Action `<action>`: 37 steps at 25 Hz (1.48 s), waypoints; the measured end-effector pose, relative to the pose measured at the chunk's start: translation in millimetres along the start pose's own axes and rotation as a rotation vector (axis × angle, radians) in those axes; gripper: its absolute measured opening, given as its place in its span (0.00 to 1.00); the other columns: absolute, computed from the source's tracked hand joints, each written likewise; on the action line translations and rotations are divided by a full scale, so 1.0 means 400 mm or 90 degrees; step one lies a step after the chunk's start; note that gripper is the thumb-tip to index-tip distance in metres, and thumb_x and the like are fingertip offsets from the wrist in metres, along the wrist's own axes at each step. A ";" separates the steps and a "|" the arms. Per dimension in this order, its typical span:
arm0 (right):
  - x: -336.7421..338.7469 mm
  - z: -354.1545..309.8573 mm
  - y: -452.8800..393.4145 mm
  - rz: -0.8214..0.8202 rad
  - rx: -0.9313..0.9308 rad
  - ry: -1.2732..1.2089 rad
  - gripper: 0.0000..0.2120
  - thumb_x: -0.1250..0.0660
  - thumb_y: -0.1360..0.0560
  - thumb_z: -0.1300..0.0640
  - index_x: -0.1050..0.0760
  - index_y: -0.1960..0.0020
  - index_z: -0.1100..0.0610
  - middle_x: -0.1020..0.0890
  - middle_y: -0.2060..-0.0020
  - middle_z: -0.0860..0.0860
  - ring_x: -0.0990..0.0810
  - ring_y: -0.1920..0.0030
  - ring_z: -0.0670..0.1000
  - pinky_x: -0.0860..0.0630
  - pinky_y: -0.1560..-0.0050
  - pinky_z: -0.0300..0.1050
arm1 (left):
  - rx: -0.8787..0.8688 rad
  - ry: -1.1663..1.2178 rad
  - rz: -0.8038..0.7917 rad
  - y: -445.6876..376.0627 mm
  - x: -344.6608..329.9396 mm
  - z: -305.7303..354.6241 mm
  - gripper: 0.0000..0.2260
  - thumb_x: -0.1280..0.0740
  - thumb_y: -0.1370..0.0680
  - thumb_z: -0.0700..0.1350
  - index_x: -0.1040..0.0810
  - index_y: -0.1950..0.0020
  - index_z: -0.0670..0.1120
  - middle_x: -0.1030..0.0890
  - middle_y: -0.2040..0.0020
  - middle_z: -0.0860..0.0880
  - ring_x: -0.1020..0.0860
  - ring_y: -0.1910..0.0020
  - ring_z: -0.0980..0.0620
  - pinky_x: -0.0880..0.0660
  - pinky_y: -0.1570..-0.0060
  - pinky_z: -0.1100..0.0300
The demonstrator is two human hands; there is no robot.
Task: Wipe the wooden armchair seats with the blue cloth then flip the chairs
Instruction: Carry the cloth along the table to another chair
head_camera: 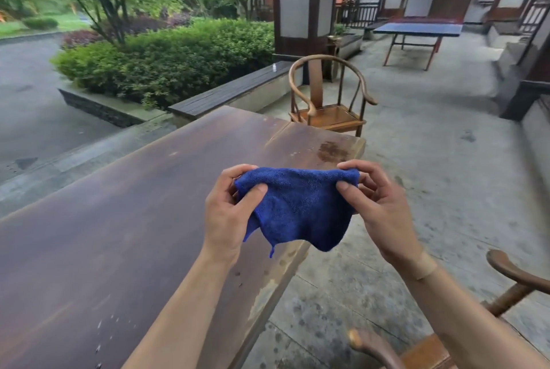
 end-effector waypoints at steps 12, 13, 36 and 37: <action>-0.188 0.145 -0.288 0.016 0.013 0.017 0.14 0.30 0.23 0.64 0.20 0.48 0.44 0.16 0.55 0.53 0.23 0.58 0.57 0.24 0.55 0.51 | 0.007 0.023 -0.015 -0.319 0.140 -0.117 0.12 0.29 0.30 0.39 0.18 0.52 0.54 0.17 0.54 0.51 0.19 0.54 0.52 0.21 0.53 0.59; -0.204 0.154 -0.308 0.008 0.010 0.015 0.14 0.31 0.23 0.64 0.20 0.48 0.45 0.16 0.55 0.55 0.23 0.58 0.57 0.24 0.55 0.51 | 0.001 0.018 -0.011 -0.336 0.152 -0.119 0.12 0.29 0.30 0.38 0.18 0.53 0.55 0.16 0.54 0.51 0.19 0.54 0.52 0.21 0.53 0.59; -0.318 0.597 -1.201 -0.297 -0.012 -0.101 0.14 0.29 0.25 0.65 0.19 0.50 0.45 0.18 0.56 0.50 0.23 0.58 0.55 0.24 0.53 0.48 | 0.004 -0.130 0.281 -0.975 0.098 -0.432 0.12 0.30 0.30 0.39 0.19 0.57 0.58 0.18 0.60 0.53 0.21 0.60 0.53 0.23 0.60 0.60; -0.289 0.610 -1.226 -0.288 -0.017 -0.092 0.13 0.29 0.24 0.64 0.19 0.49 0.46 0.18 0.56 0.52 0.23 0.58 0.55 0.24 0.54 0.47 | 0.005 -0.125 0.273 -1.006 0.070 -0.454 0.13 0.30 0.30 0.39 0.19 0.56 0.58 0.18 0.59 0.54 0.20 0.60 0.53 0.22 0.59 0.60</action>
Point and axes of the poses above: each hand's wrist, its own y-axis away from the middle knuckle, its own x-axis out of the back of the hand, z = x × y, the point moved 3 cm from there along -y, towards the middle knuckle
